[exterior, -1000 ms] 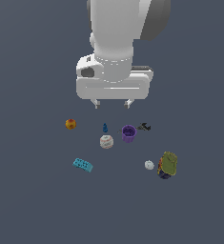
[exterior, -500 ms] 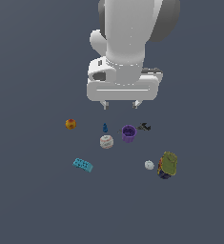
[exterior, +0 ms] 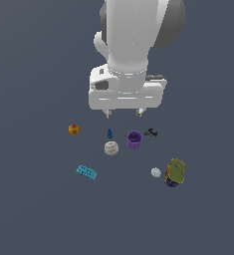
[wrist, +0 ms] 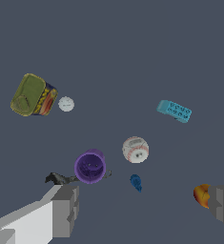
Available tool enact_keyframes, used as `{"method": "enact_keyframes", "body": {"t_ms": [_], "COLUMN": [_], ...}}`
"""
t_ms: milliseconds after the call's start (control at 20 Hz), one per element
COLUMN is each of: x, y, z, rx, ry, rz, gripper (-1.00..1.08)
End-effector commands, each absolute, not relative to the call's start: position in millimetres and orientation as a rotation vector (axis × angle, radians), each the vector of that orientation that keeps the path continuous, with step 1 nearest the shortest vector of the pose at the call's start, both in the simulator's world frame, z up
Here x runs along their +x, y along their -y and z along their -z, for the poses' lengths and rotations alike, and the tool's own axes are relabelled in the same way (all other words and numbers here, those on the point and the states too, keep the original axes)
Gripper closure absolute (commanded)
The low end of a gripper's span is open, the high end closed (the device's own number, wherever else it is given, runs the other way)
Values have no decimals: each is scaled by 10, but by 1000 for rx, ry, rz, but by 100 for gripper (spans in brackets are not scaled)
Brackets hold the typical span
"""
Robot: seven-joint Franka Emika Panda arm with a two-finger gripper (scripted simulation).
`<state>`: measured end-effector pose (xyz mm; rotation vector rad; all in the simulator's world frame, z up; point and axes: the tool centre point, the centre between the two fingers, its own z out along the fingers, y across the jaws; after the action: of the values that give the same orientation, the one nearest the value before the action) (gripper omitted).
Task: Pick up a designated object from a clutter of objects.
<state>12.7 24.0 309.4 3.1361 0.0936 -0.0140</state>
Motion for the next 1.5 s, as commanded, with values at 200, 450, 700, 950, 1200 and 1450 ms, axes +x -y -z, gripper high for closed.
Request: {"method": "enact_keyframes", "body": {"t_ms": [200, 450, 700, 950, 1200, 1450], "x": [236, 353, 474, 583, 680, 764], "y": [-137, -19, 121, 266, 414, 567], "z": [-2951, -2785, -2590, -2386, -2175, -1957], "rx": [3130, 3116, 3093, 3061, 3021, 2973], "ry": [-221, -365, -528, -689, -849, -1006], "rz": [14, 13, 13, 12, 11, 10], "gripper": [-92, -92, -92, -92, -92, -92]}}
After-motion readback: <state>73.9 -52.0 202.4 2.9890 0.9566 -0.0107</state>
